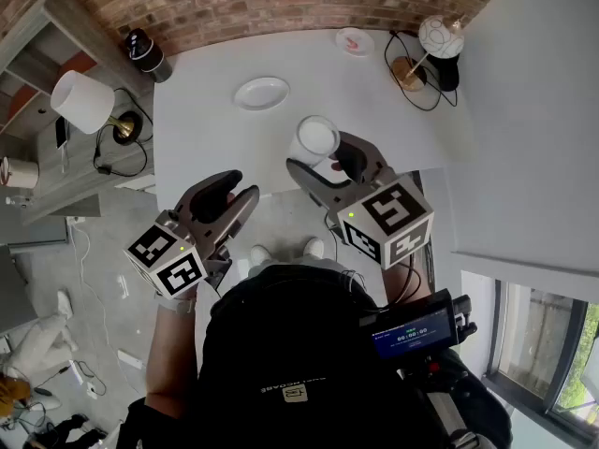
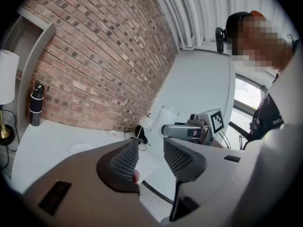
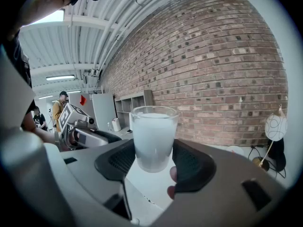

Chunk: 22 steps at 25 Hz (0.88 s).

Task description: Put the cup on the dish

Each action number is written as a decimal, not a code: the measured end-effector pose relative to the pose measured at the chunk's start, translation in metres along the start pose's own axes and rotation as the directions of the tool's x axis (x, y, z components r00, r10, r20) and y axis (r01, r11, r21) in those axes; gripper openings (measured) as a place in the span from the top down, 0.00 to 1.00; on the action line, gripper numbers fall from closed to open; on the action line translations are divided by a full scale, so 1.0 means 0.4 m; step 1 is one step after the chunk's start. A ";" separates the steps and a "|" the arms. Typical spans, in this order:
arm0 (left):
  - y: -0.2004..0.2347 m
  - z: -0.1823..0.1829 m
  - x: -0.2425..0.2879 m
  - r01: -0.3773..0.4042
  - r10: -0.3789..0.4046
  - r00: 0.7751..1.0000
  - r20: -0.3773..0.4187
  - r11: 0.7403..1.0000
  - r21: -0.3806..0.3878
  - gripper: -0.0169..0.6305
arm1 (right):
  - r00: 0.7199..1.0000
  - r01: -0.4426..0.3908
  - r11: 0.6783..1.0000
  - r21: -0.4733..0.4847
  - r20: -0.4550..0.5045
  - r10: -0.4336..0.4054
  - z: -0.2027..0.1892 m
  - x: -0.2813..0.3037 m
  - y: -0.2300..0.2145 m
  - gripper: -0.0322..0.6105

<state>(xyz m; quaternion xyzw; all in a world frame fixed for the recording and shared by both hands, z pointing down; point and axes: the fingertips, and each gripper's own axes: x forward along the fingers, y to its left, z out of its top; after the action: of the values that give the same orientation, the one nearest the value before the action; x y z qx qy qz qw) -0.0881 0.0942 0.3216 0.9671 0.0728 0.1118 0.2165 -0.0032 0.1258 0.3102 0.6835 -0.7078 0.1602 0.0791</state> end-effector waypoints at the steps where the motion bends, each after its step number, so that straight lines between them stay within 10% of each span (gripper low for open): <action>1: -0.001 0.001 0.009 -0.004 0.004 1.000 0.005 1.000 0.003 0.71 | 1.000 -0.002 1.000 -0.003 0.005 0.002 0.001 -0.003 -0.010 0.57; 22: 0.006 0.007 0.042 -0.063 0.063 0.997 0.036 0.998 -0.023 0.71 | 0.998 -0.069 0.997 -0.020 0.013 0.069 0.021 0.003 -0.051 0.57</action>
<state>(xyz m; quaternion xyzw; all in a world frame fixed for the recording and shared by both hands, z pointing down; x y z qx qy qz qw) -0.0709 0.0942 0.3231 0.9684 0.0370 0.1014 0.2249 0.0178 0.1216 0.3050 0.6589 -0.7330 0.1514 0.0753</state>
